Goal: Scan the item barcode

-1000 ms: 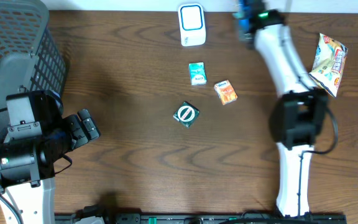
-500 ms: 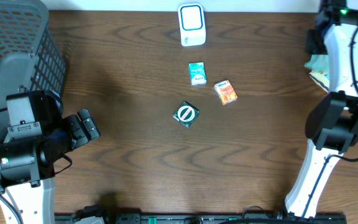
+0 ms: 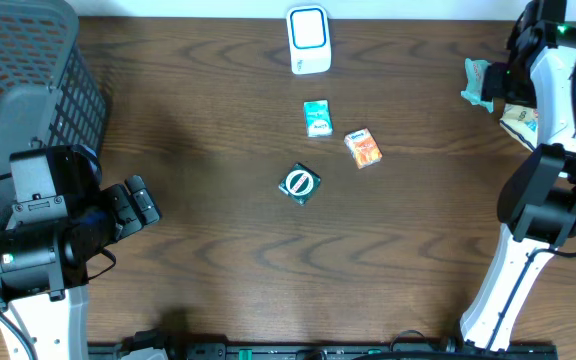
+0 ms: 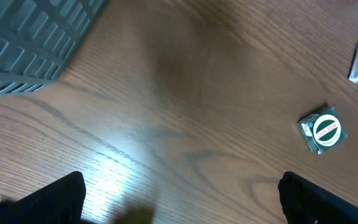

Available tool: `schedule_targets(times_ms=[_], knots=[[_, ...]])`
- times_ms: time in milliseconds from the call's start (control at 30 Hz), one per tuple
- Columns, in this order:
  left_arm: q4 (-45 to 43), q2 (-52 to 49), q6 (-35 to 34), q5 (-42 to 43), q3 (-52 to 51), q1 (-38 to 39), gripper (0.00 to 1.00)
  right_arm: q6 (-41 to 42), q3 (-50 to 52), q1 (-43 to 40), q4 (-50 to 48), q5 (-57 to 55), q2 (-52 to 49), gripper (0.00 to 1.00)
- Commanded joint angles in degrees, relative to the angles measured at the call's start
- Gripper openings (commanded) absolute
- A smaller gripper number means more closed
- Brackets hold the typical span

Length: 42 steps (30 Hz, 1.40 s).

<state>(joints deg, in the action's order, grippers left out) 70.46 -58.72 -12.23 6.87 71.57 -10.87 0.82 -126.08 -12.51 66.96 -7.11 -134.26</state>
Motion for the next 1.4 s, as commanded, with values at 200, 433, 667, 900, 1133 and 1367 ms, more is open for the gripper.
schedule_targets(times_ms=[200, 433, 667, 900, 1133, 1367], knots=[[0.02, 0.00, -0.55, -0.94, -0.13, -0.31, 0.98, 0.46, 0.15, 3.89, 0.59, 11.91, 4.68, 0.61], [0.02, 0.00, -0.52, -0.94, -0.13, -0.31, 0.97, 2.19, 0.15, 9.55, 5.84, 15.21, 9.62, 0.58], [0.02, 0.00, -0.55, -0.94, -0.13, -0.31, 0.98, 4.72, 0.15, 17.53, 13.38, 16.83, 12.11, 0.68], [0.02, 0.00, -0.55, -0.94, -0.13, -0.31, 0.98, 4.68, 5.64, 25.97, 15.72, 16.68, 11.98, 0.70], [0.02, 0.00, -0.55, -0.94, -0.13, -0.31, 0.97, 6.64, 13.42, 31.39, 11.87, 16.70, 11.98, 0.61], [0.02, 0.00, -0.52, -0.94, -0.13, -0.31, 0.97, 9.20, 18.58, 32.26, 8.20, 16.26, 11.98, 0.65]])
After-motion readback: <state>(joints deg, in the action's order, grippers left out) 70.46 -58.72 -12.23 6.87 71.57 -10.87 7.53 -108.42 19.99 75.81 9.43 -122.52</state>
